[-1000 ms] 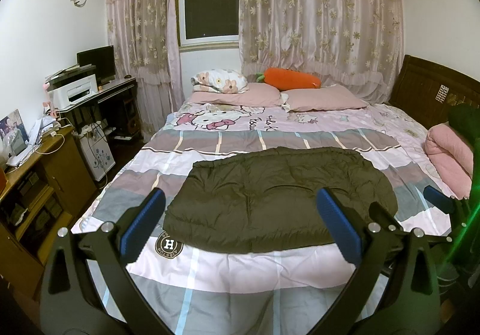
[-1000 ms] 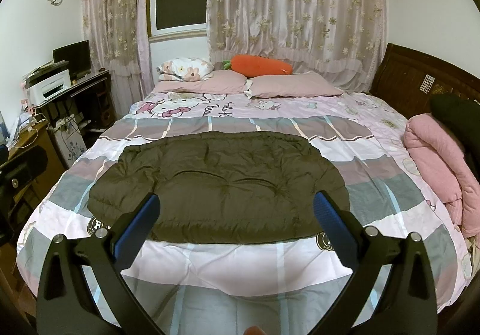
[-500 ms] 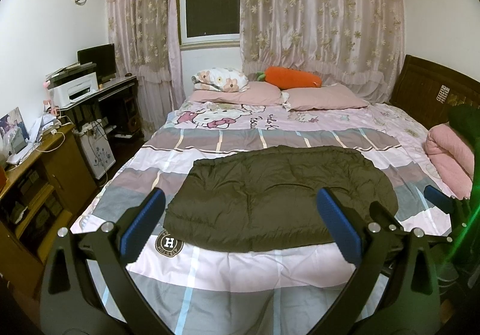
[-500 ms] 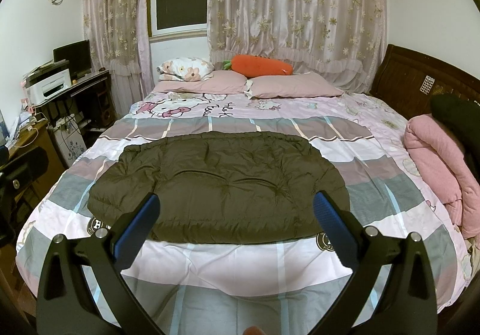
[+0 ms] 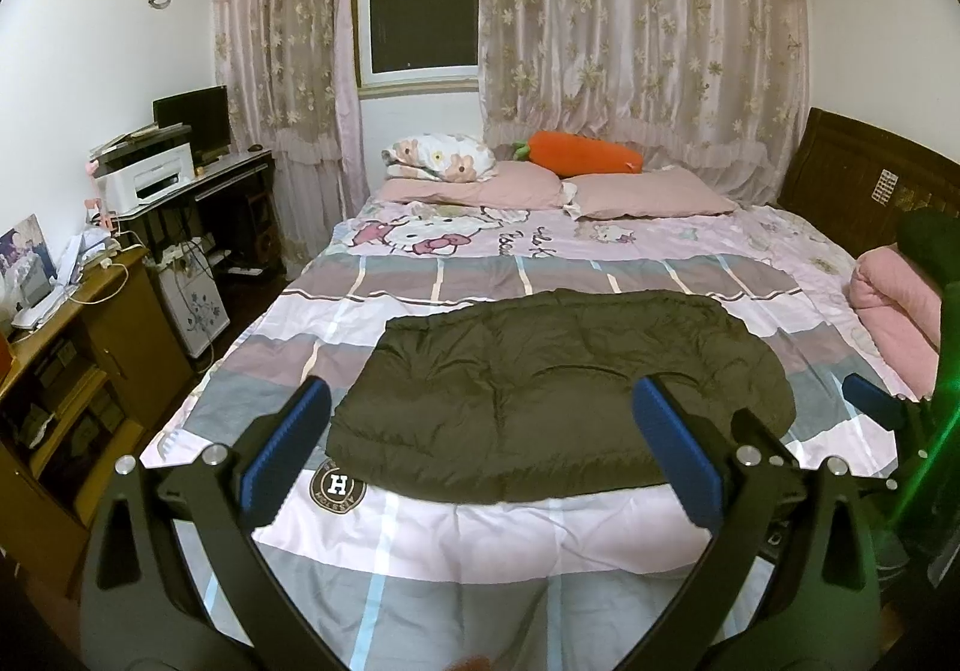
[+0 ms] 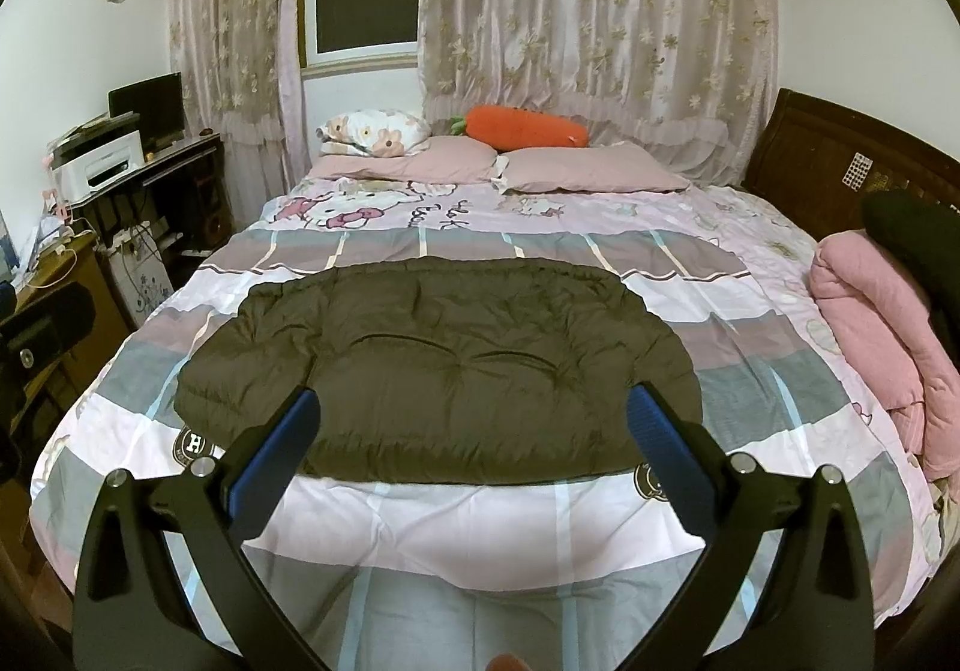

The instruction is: Fold large clothes

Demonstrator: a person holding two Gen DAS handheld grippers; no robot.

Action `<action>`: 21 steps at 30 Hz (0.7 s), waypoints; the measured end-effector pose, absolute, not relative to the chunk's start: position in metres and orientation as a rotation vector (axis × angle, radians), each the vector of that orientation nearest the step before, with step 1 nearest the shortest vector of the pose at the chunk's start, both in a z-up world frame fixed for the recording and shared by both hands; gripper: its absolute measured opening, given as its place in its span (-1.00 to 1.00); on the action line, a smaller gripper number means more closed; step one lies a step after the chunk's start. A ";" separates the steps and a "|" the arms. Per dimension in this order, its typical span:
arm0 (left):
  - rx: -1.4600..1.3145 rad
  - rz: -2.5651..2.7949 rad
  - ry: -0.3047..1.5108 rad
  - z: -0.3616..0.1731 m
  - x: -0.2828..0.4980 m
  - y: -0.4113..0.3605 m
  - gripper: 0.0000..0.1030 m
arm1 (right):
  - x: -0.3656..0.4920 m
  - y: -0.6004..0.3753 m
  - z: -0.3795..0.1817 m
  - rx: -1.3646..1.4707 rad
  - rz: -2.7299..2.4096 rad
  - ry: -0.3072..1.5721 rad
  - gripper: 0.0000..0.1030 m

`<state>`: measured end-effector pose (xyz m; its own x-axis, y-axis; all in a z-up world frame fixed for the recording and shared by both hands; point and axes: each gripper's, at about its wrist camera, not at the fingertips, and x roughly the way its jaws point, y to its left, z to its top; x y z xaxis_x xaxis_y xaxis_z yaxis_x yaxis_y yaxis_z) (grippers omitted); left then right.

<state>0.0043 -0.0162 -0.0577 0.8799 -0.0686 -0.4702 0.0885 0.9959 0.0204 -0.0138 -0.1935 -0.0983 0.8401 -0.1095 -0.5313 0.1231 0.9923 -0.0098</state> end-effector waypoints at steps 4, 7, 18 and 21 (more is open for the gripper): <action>0.040 -0.079 0.499 -0.061 0.003 -0.016 0.96 | -0.013 -0.194 -0.098 0.026 -0.122 0.560 0.97; 0.051 -0.068 0.494 -0.062 0.003 -0.017 0.96 | -0.013 -0.194 -0.097 0.026 -0.123 0.561 0.97; 0.071 -0.123 0.515 -0.063 0.004 -0.024 0.96 | -0.015 -0.191 -0.099 0.025 -0.120 0.563 0.97; 0.061 -0.133 0.538 -0.064 0.005 -0.023 0.96 | -0.013 -0.193 -0.098 0.026 -0.119 0.565 0.97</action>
